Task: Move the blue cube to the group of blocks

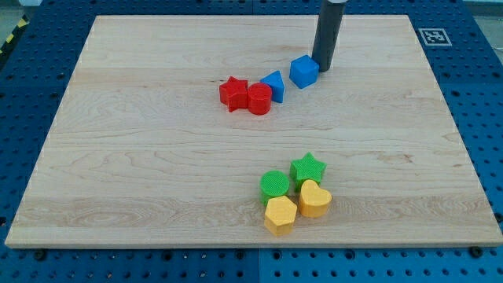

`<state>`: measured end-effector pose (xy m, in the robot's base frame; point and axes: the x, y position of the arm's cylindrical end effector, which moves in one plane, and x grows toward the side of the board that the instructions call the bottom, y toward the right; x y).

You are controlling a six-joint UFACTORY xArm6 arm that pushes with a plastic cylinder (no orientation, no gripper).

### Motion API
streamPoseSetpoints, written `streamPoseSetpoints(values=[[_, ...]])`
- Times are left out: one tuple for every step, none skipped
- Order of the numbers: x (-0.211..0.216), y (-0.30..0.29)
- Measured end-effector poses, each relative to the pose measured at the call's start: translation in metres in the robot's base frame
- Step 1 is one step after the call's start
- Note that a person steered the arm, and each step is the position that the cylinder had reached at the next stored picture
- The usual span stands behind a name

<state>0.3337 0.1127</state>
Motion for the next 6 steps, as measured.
streamPoseSetpoints(values=[[0.013,0.042],[0.015,0.053],[0.015,0.027],[0.015,-0.013],[0.015,-0.046],[0.012,-0.068]])
